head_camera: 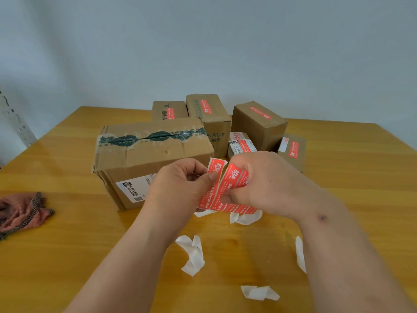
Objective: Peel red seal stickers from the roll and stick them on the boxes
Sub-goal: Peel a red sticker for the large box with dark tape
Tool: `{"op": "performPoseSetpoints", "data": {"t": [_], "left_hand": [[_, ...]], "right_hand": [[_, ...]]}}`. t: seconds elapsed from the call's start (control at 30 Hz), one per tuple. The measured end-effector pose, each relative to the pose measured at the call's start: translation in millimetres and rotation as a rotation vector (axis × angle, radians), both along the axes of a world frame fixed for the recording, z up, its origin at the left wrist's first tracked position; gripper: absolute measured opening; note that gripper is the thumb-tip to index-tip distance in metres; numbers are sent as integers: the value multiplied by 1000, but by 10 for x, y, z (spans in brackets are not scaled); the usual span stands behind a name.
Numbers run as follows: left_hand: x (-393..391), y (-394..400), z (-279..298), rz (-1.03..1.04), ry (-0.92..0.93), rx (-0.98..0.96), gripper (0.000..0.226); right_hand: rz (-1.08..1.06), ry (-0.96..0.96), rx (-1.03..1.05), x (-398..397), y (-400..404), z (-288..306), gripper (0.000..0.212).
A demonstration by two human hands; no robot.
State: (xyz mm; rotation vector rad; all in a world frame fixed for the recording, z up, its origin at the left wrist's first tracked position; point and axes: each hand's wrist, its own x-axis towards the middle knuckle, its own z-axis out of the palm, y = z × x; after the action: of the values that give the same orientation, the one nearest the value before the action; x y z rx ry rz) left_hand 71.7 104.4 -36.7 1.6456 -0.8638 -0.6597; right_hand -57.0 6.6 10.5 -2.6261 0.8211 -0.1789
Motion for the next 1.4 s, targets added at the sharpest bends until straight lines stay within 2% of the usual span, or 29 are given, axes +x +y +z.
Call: {"op": "performPoseSetpoints", "data": {"t": [0.33,0.67,1.17,1.27,1.4], "left_hand": [[-9,3,-35,35,-10,37,19],[33,-11,-60,64,38,31,16],[38,4,-59,116,14,28,9],[48,17,-49,117,43,24,9],[18,20,7,70,85,22,10]], "right_hand": [[17,-17,-16,-15,43,15,28],[0,-109,103,-89,14,23,24],[-44,-229,223,-270,-78,98,24],[-105,-200,198,-273,-148,75,27],[-196,-73,139,-145,-189,-112,44]]}}
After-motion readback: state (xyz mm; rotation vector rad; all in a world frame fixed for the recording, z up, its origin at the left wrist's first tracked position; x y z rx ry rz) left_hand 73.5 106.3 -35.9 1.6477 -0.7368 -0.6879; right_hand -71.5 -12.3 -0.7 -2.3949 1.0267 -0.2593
